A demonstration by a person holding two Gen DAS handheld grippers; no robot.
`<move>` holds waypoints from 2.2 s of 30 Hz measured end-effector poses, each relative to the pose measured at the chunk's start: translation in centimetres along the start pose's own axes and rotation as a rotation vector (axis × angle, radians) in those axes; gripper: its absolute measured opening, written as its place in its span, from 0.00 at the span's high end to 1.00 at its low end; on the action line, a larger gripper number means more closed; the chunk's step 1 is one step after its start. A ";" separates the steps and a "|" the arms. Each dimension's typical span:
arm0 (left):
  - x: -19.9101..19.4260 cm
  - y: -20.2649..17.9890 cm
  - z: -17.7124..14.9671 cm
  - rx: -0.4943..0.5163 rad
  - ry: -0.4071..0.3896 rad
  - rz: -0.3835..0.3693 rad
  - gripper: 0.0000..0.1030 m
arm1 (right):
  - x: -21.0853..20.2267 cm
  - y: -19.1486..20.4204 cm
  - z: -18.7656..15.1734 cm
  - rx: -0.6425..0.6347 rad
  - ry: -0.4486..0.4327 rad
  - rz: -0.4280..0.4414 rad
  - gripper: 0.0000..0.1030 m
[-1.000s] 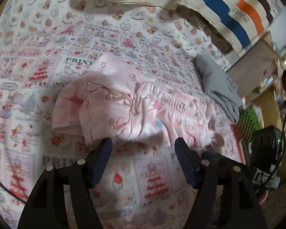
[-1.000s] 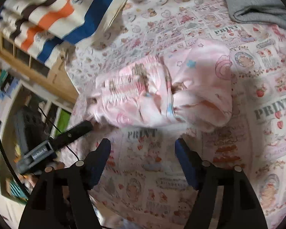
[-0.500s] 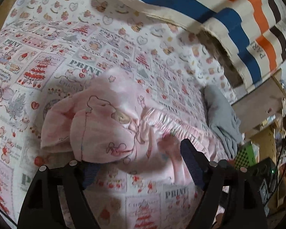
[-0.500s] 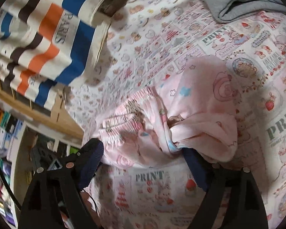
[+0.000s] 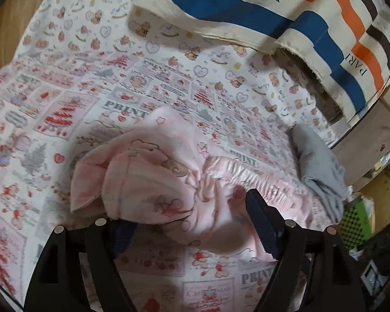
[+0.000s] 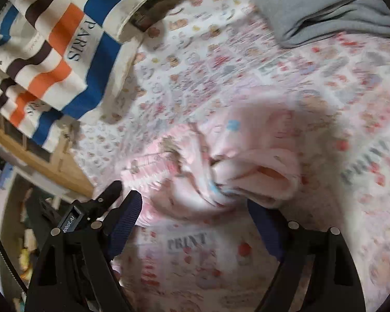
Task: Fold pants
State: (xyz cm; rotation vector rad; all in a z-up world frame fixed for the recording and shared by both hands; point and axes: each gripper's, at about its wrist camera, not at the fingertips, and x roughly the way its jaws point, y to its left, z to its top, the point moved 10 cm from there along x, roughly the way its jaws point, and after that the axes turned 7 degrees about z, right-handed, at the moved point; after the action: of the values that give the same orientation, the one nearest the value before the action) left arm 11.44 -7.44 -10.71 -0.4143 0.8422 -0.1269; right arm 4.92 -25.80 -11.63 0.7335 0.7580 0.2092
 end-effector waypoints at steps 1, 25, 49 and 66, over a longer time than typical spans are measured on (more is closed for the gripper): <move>0.1 0.0 0.0 0.007 -0.005 0.006 0.24 | 0.1 0.0 0.1 -0.008 0.000 0.006 0.17; -4.0 -4.4 2.0 0.384 -0.276 0.054 0.82 | 0.2 3.9 3.9 -0.374 -0.169 -0.019 0.78; -3.5 -25.9 7.4 0.539 -0.376 -0.205 0.81 | -12.6 2.1 21.5 -0.552 -0.572 -0.201 0.78; 9.3 -41.0 4.1 0.698 -0.284 -0.249 0.77 | -14.4 -14.5 32.3 -0.325 -0.602 -0.454 0.78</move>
State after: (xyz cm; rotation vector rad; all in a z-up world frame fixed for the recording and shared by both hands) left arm 22.85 -46.15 1.86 0.1248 0.4206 -0.5608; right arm 15.66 -59.66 2.61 0.2706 0.2852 -0.2891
